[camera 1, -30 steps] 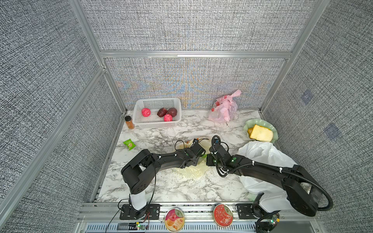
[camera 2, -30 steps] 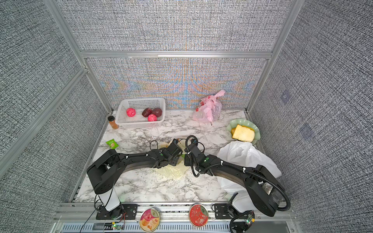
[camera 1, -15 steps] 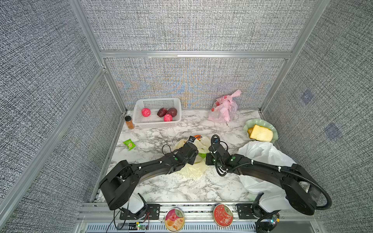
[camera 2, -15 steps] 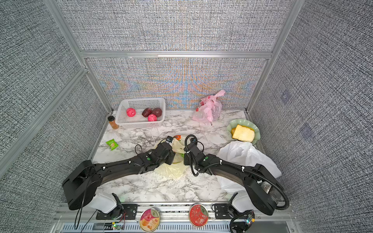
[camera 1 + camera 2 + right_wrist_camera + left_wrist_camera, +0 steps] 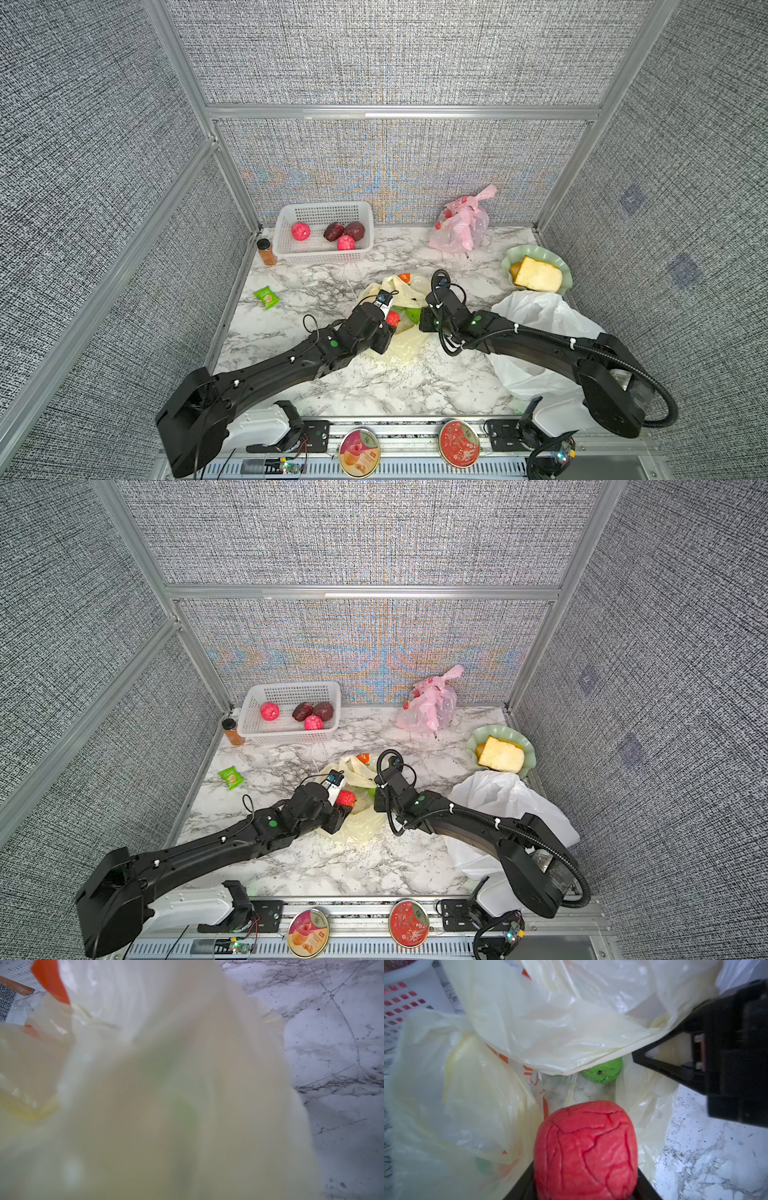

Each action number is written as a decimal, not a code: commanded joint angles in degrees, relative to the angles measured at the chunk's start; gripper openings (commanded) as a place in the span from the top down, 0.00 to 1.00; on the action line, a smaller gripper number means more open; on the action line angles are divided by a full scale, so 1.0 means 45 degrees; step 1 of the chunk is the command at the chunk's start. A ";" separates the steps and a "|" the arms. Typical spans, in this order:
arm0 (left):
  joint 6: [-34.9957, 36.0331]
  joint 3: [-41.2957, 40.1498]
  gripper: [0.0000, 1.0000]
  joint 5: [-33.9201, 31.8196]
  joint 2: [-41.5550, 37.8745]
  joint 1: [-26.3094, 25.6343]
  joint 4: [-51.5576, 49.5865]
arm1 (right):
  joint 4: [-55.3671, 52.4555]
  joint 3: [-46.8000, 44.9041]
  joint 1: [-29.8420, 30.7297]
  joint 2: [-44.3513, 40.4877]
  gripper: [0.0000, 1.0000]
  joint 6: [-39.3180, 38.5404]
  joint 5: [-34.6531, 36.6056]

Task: Untie the knot of a plastic bag & take out the apple
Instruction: Pick up the apple from the plastic bag, then place the apple in the basket.

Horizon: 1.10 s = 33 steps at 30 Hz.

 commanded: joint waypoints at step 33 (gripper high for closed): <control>0.2779 1.5314 0.48 0.1091 1.2332 1.0285 -0.4777 | -0.0368 -0.1158 0.0012 -0.1161 1.00 0.0304 -0.0450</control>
